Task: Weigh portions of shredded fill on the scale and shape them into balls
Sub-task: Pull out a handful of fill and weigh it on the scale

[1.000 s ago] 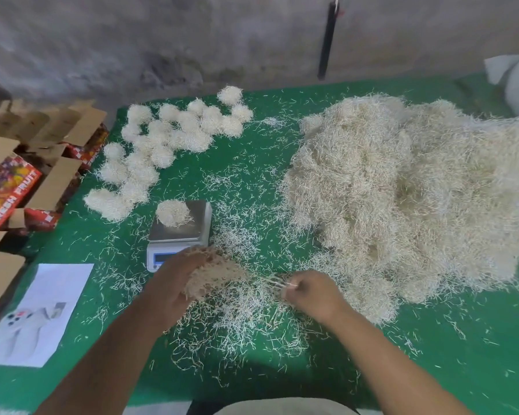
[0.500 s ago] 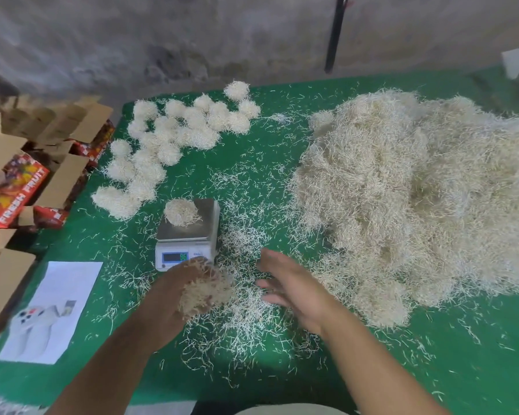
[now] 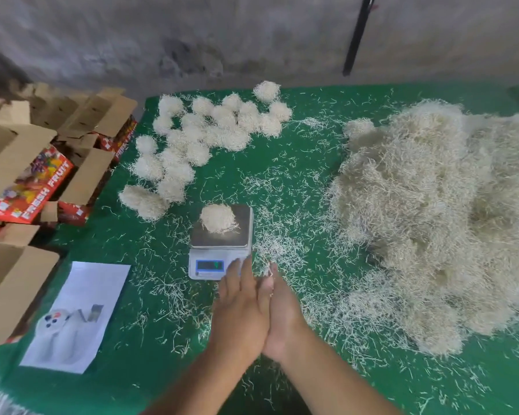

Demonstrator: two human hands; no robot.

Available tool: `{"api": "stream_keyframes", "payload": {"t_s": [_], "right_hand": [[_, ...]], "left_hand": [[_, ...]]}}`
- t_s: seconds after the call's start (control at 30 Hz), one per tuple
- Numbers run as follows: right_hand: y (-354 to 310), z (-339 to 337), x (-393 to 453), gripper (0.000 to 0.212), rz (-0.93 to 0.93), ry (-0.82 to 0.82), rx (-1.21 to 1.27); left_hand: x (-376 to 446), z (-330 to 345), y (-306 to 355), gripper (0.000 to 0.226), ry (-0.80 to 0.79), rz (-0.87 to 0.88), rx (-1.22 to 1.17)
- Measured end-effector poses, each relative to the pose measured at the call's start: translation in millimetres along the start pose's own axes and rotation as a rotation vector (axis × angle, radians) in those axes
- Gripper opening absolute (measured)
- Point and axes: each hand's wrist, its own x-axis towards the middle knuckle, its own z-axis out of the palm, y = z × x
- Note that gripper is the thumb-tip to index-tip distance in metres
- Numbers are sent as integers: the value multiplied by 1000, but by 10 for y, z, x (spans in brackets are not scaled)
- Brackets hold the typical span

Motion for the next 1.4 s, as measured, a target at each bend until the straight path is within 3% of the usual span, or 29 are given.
{"api": "stream_keyframes", "payload": {"t_s": [0.07,0.13,0.23,0.33,0.43,0.5,0.57,0.67,0.83,0.97,1.07,1.13,1.2,1.27,1.4], "right_hand": [[-46,22,139,70,-44,95,-50],[-127,50,254,65,-105,162,-204],[-186,217,325,63,-187,180,-378],[-20,543,436,47,-181,131,-676],[218,775,634,23,-253,182,-1148],[355,876,710,16,-293,174,-1312],[499,906,756,18,-360,165,-1496],[699,875,833,38,-446,259,-1704],[785,783,904,73,-443,360,-1792],[743,729,889,78,-463,386,-1774],[674,787,909,75,-515,421,-1749],[580,822,947,59,-570,446,-1719],[429,853,999,46,-620,466,-1668],[232,893,1059,52,-671,494,-1601],[-78,983,1124,40,-731,509,-1468]], "left_hand": [[32,-60,-59,52,-186,7,-317],[103,-202,-166,35,-273,-53,-605],[297,-400,-473,52,-291,-341,-1028],[570,-578,-825,65,-577,-671,-1413],[797,-708,-1131,62,-667,-730,-1585],[903,-789,-1293,58,-717,-705,-1637],[986,-836,-1425,59,-802,-674,-1622],[1019,-854,-1567,60,-936,-653,-1554],[1109,-833,-1805,58,-1066,-588,-1307],[1285,-907,-2011,51,-1147,-403,-1135],[1514,-999,-2041,54,-999,-382,-1101],[1707,-1110,-1946,48,-882,-316,-1019],[1919,-1244,-1819,49,-766,-181,-866],[2177,-1376,-1708,53,-618,-49,-722],[2706,-1470,-1575,50,-350,204,-485]]}}
